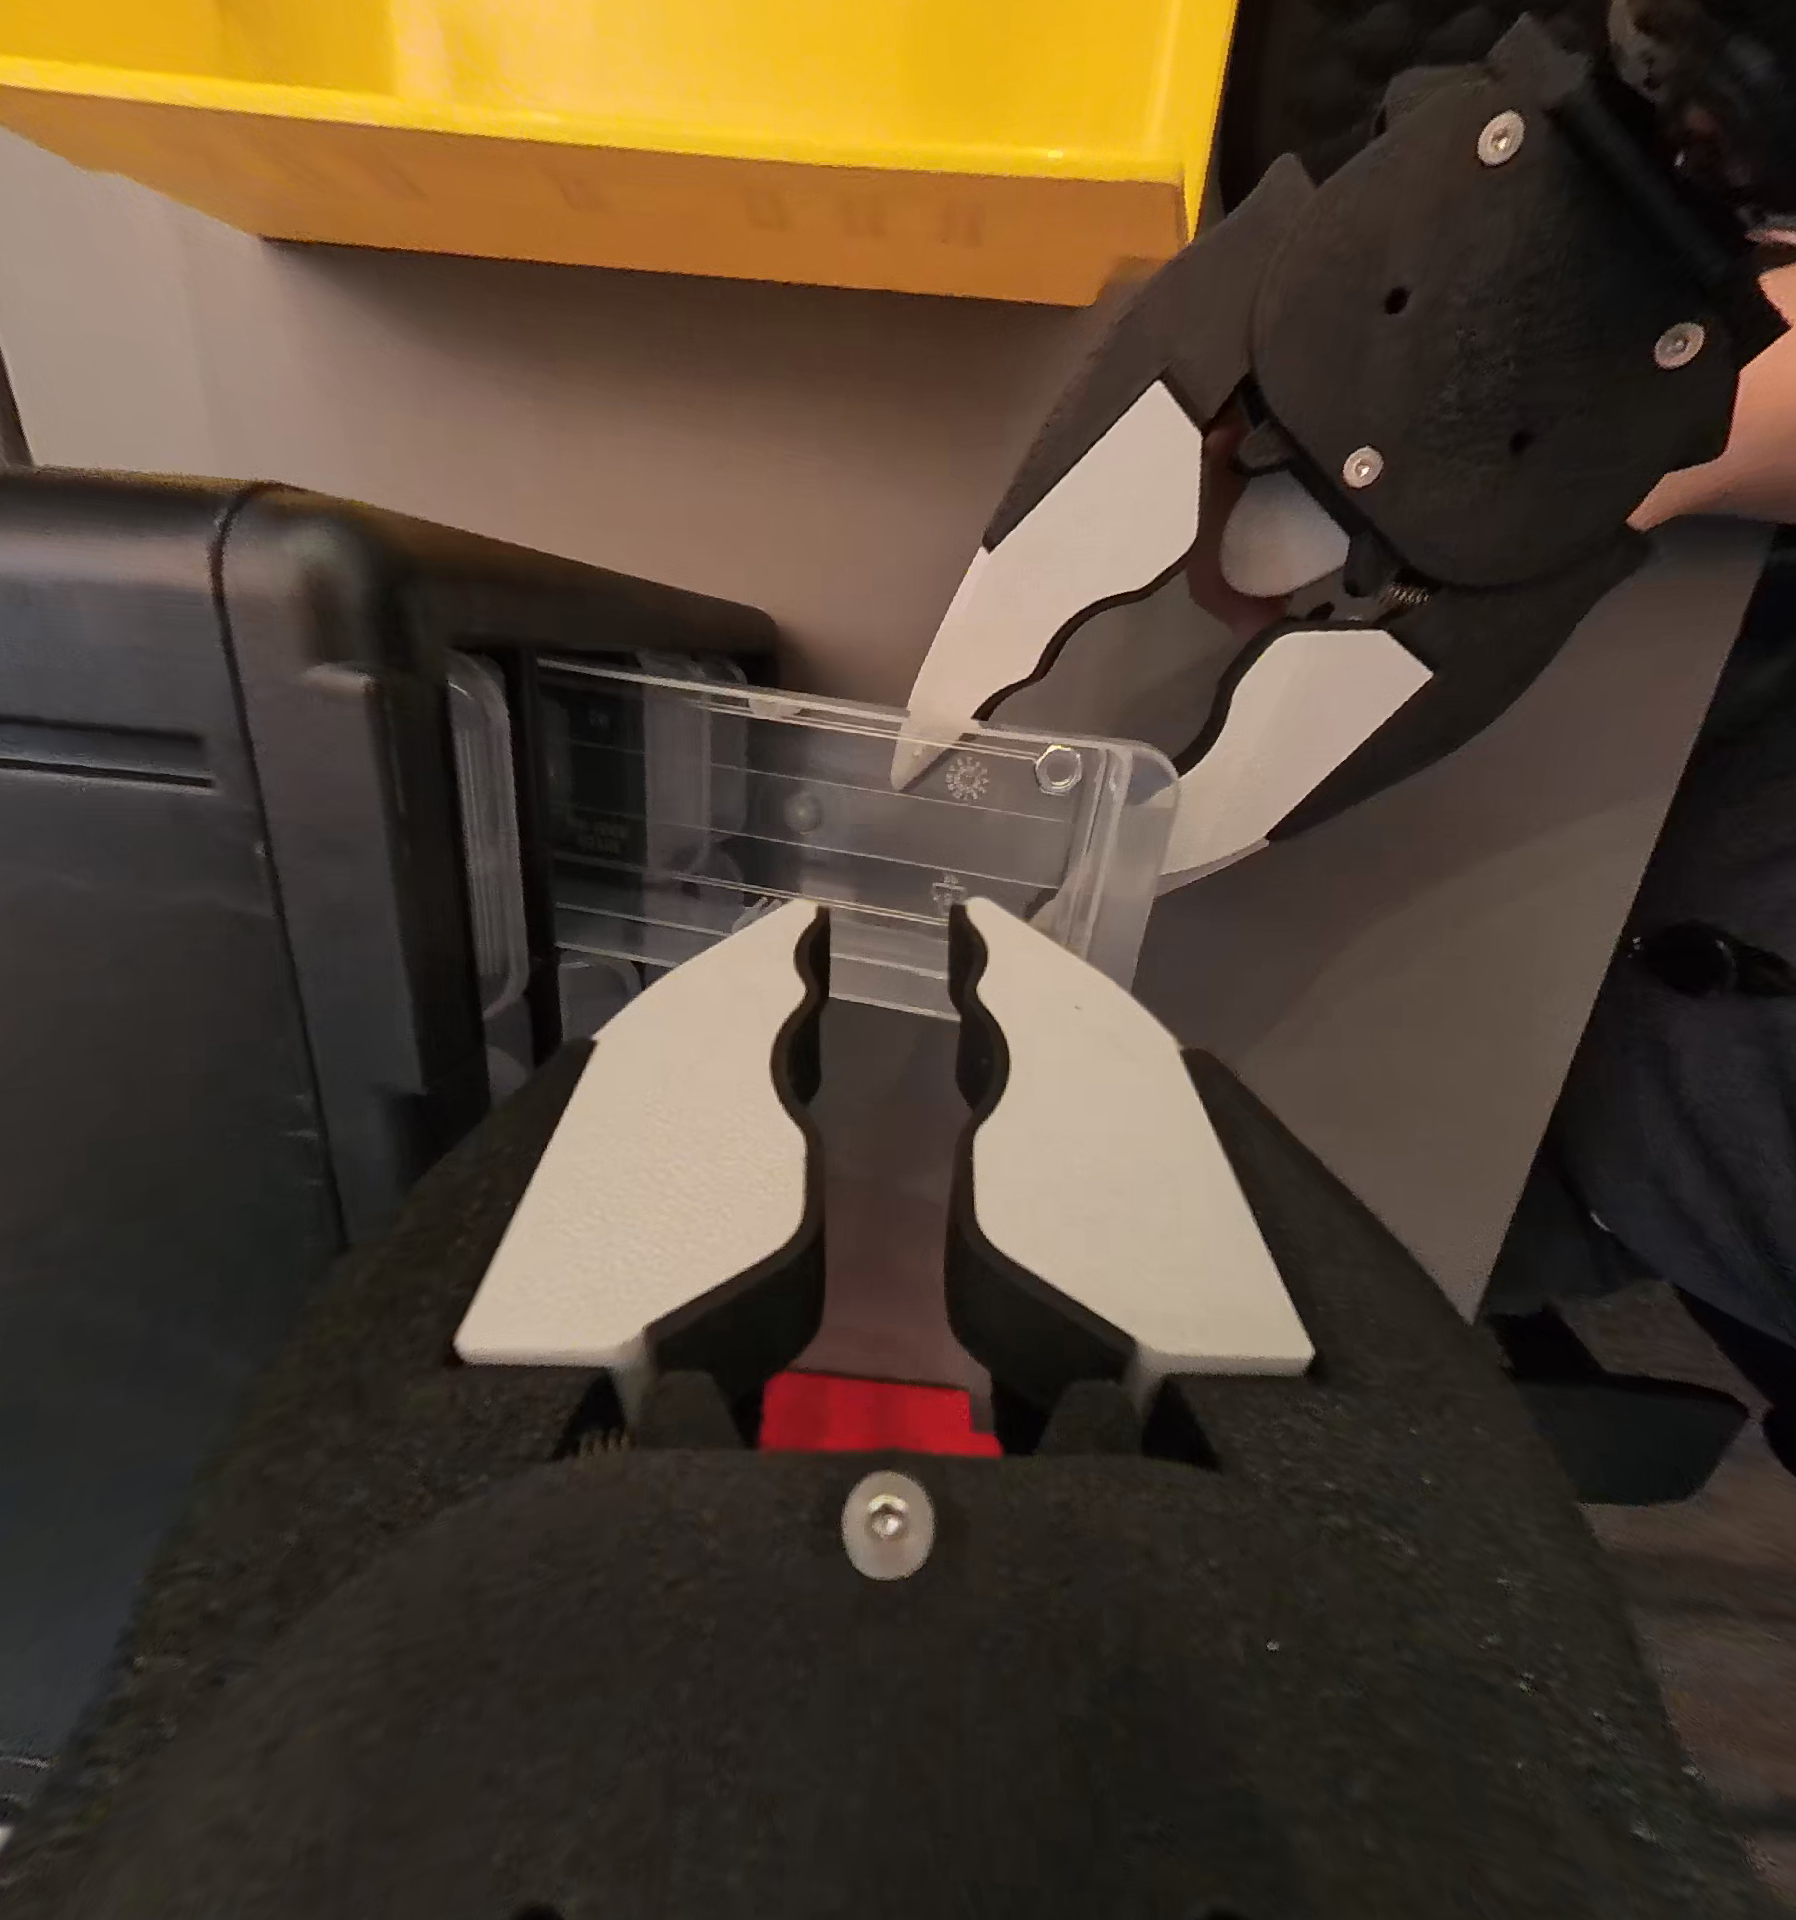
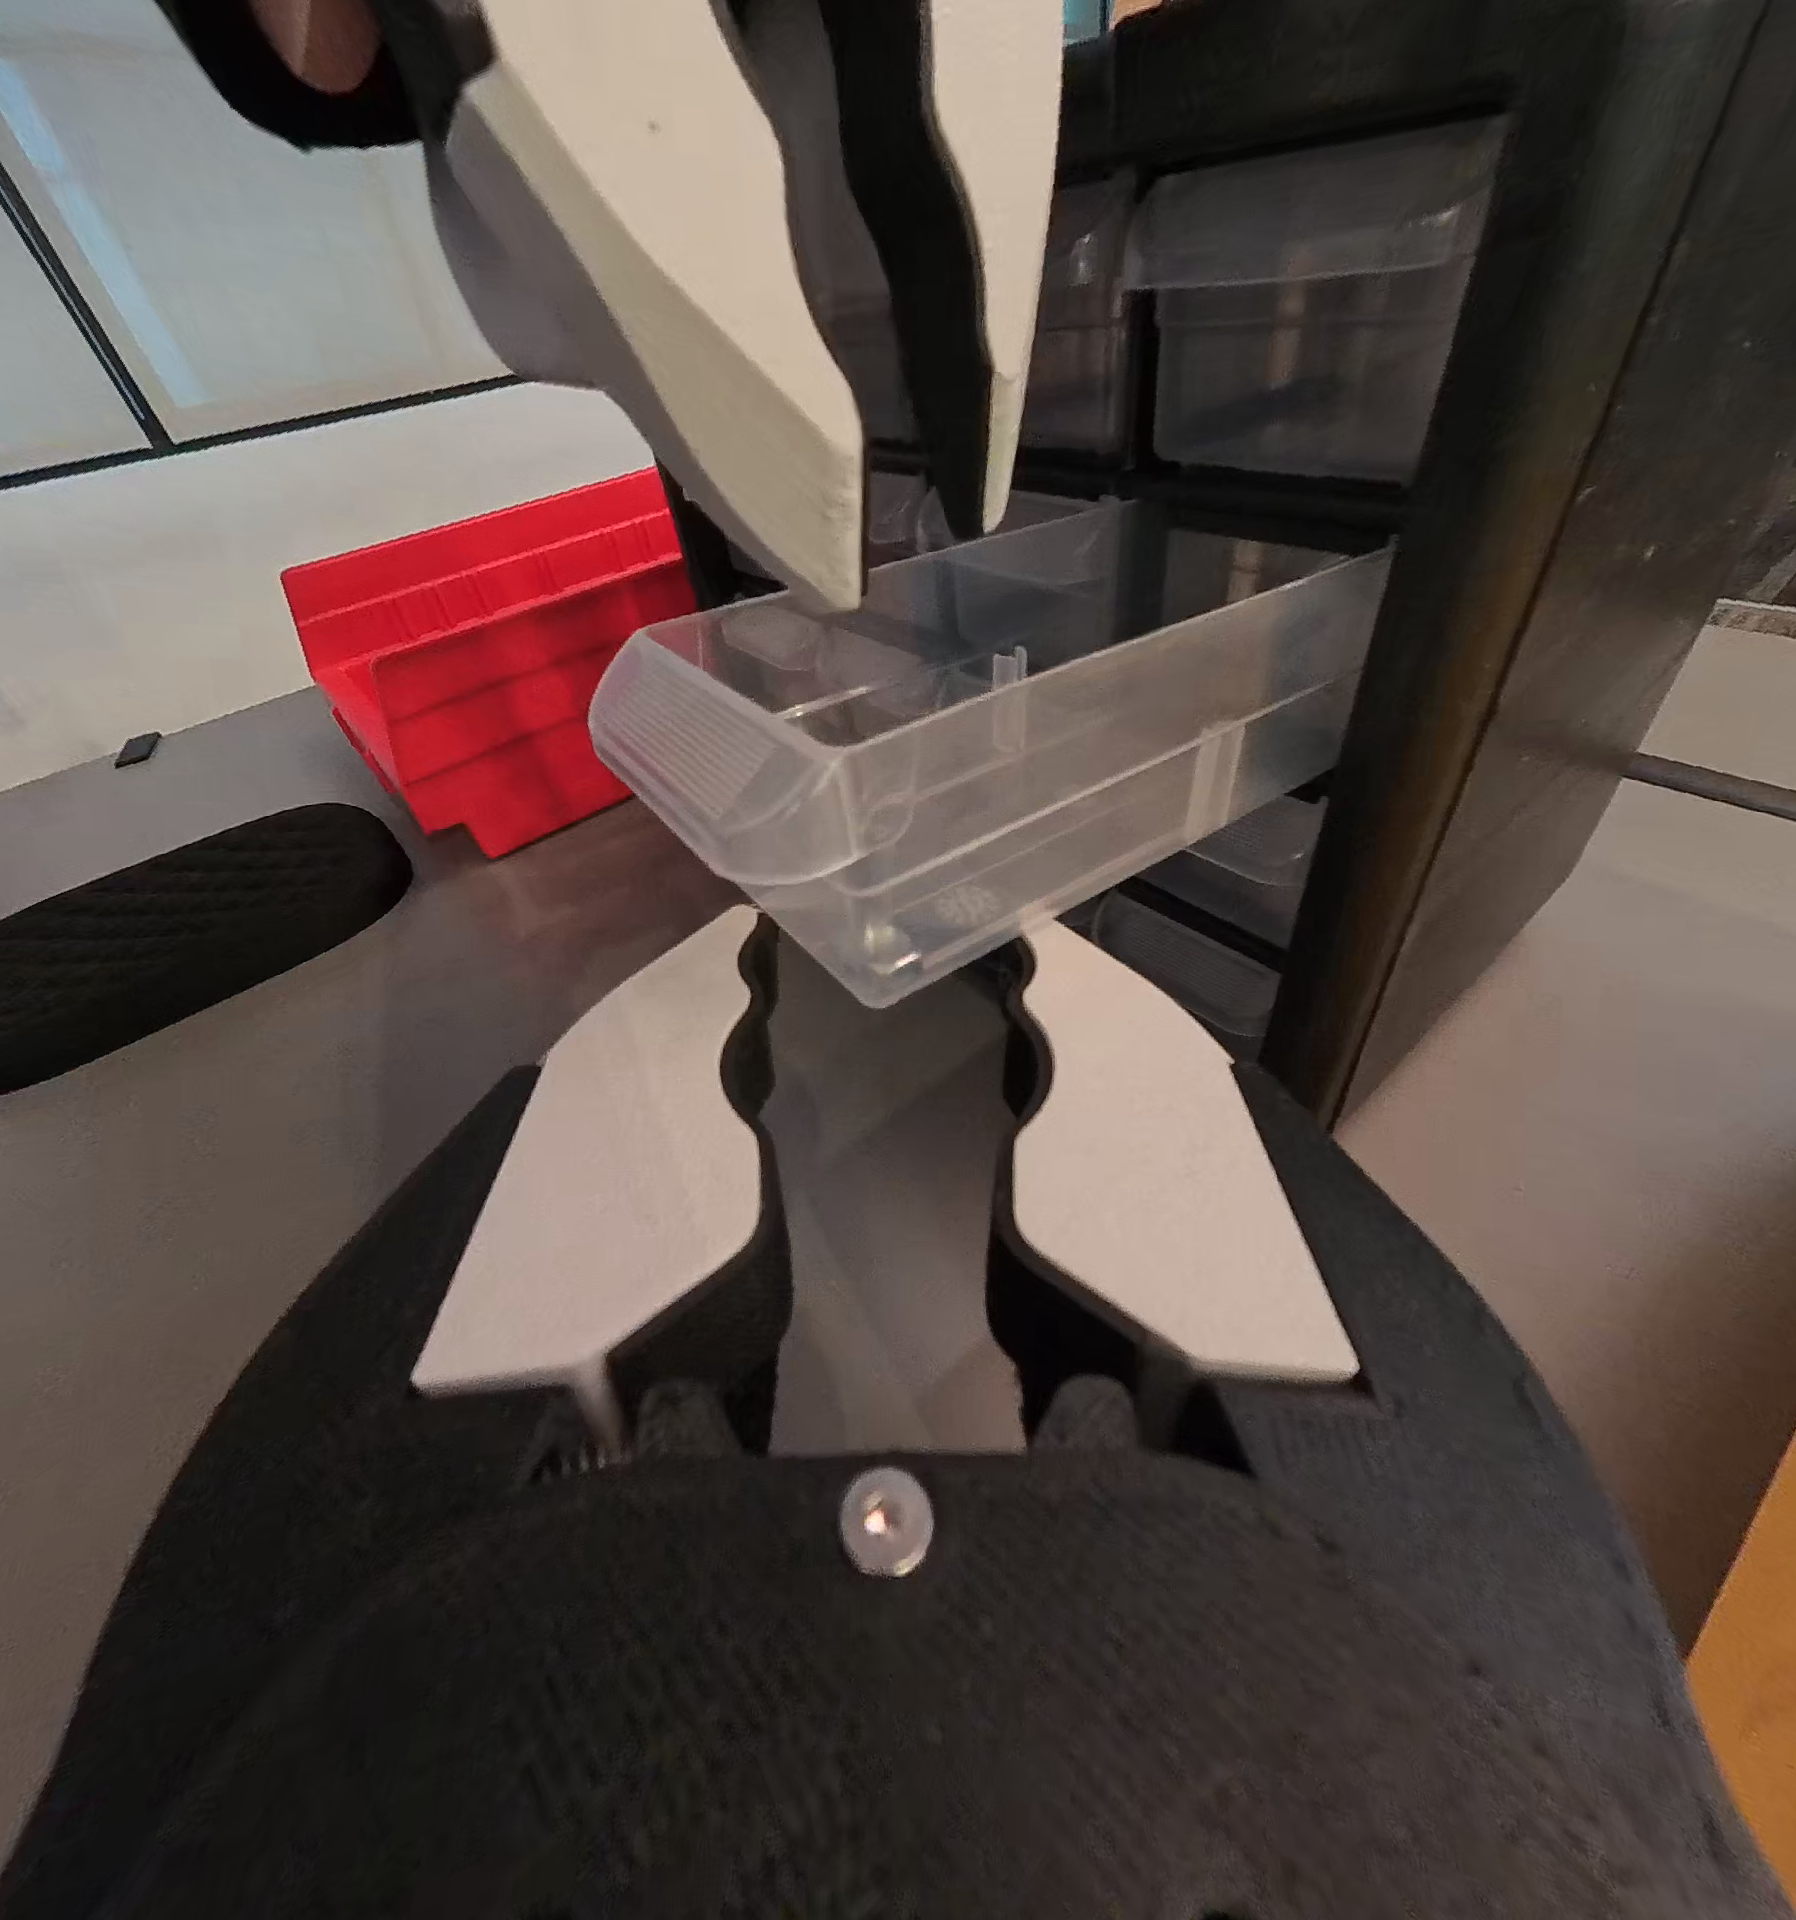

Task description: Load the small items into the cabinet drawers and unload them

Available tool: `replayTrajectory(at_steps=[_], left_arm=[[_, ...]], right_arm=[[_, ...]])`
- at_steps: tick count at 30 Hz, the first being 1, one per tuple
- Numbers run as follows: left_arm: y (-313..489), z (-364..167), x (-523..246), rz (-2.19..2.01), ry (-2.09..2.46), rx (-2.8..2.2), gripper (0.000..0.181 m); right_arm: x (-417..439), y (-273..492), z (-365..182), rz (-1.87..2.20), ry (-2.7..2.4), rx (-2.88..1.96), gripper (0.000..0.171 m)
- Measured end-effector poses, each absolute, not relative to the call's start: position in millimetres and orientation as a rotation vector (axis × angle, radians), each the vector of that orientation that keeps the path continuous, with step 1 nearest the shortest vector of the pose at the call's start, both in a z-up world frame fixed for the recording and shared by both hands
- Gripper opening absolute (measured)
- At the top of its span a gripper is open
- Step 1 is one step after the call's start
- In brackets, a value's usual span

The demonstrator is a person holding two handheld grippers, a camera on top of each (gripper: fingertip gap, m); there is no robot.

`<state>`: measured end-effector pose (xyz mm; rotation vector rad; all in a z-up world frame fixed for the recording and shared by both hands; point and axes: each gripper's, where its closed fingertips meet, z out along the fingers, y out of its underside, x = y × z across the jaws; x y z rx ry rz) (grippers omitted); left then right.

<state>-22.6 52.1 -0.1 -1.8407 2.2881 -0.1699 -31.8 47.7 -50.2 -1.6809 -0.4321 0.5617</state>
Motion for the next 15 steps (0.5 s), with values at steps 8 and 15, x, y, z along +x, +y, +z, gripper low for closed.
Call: replayTrajectory(at_steps=[8, 15], left_arm=[[48.9, -5.8, -16.8, -0.197, 2.474, -1.433, 0.024], [37.8, -5.3, -12.3, -0.223, 2.644, -1.037, 0.011]], right_arm=[[-29.5, 48.7, -51.3, 0.557, -0.427, -1.683, 0.041], [-27.9, 50.5, -54.5, 0.532, -0.436, -1.697, 0.041]])
